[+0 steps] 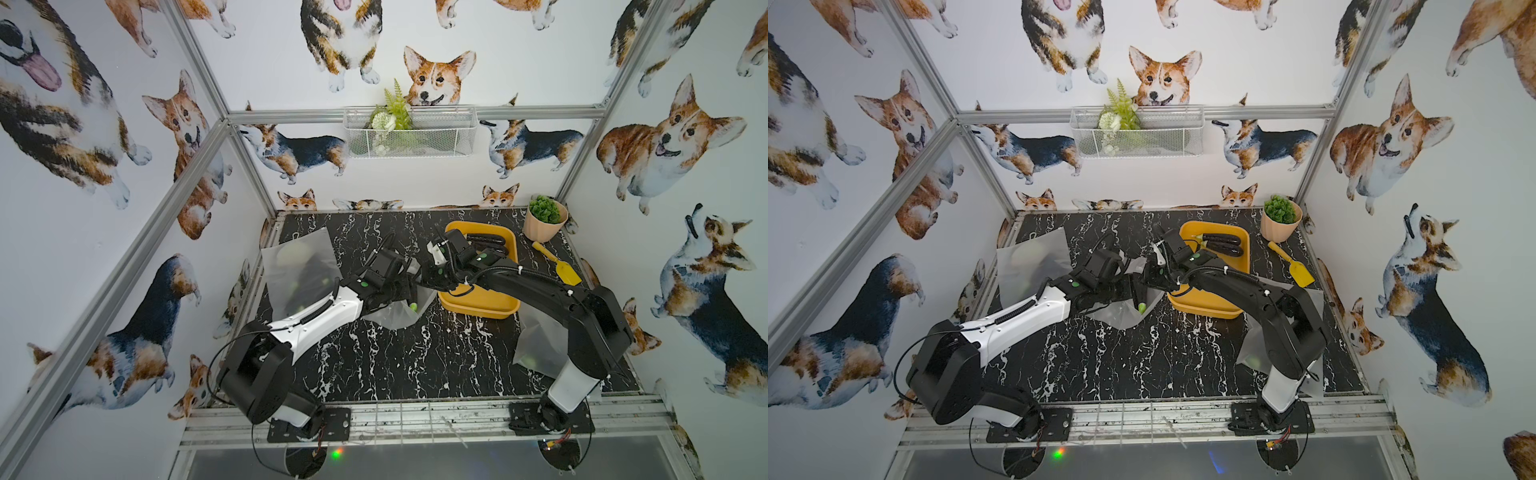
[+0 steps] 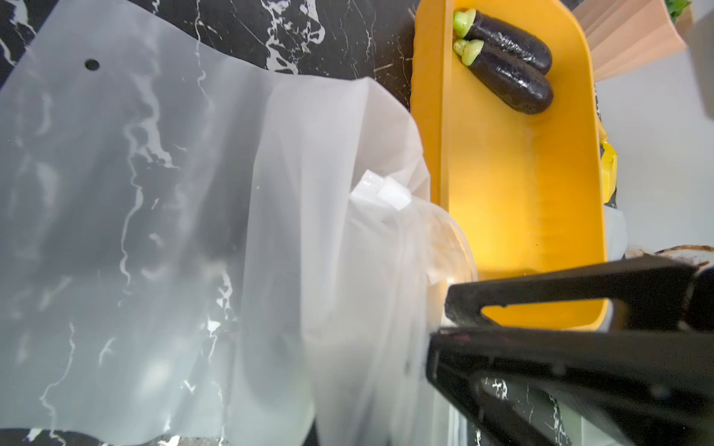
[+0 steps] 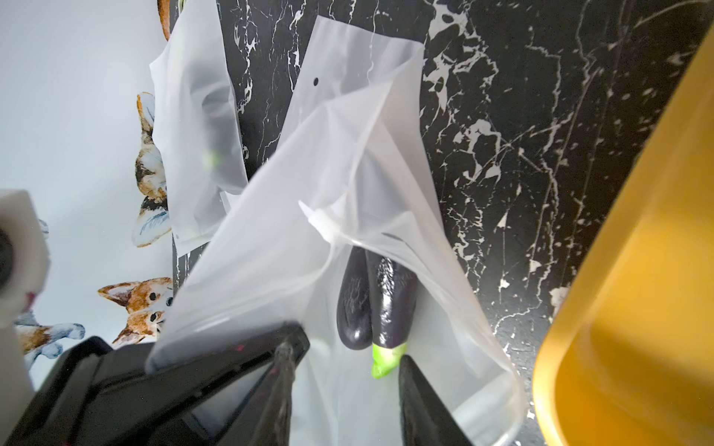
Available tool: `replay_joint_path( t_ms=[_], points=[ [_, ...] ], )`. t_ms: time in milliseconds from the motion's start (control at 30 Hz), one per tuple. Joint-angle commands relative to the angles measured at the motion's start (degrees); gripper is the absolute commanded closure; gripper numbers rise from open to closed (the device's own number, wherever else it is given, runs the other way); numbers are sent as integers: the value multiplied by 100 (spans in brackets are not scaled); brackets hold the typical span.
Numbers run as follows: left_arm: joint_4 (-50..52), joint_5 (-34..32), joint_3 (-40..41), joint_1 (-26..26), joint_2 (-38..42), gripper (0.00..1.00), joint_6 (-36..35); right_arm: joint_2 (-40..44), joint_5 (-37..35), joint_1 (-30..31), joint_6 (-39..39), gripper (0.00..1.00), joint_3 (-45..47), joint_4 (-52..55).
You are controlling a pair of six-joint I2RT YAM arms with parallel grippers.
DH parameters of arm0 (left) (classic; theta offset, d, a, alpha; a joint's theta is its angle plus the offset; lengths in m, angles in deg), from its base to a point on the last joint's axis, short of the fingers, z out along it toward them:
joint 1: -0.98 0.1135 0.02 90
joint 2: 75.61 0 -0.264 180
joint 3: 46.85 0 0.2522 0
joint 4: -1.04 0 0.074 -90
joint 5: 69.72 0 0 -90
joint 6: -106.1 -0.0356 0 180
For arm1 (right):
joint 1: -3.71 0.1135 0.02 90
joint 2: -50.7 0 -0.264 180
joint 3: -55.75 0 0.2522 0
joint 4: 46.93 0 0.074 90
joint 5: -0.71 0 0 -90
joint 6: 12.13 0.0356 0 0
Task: Place the eggplant in a zip-top bag and seal the zipper
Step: Place the eggplant in the zipper food storage bag, then pick up the eggplant from the basket.
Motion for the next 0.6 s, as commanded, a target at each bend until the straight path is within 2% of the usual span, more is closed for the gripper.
replay_joint_path(
  t_ms=[0, 67, 200, 433, 567],
  points=[
    [-74, -22, -91, 53, -46, 100, -11, 181, -190, 6, -160, 52, 95, 112],
    [-36, -40, -100, 85, -55, 100, -35, 322, -349, -56, -248, 51, 169, 143],
    [42, -94, -143, 98, -118, 100, -125, 505, -492, -582, -586, 47, 270, 230],
    [183, -272, -280, 97, -198, 100, -314, 296, -1700, -1650, -2207, 38, 108, 592],
    [242, -362, -319, 98, -223, 100, -389, -60, -2347, -2179, -2721, 38, 7, 540]
  ],
)
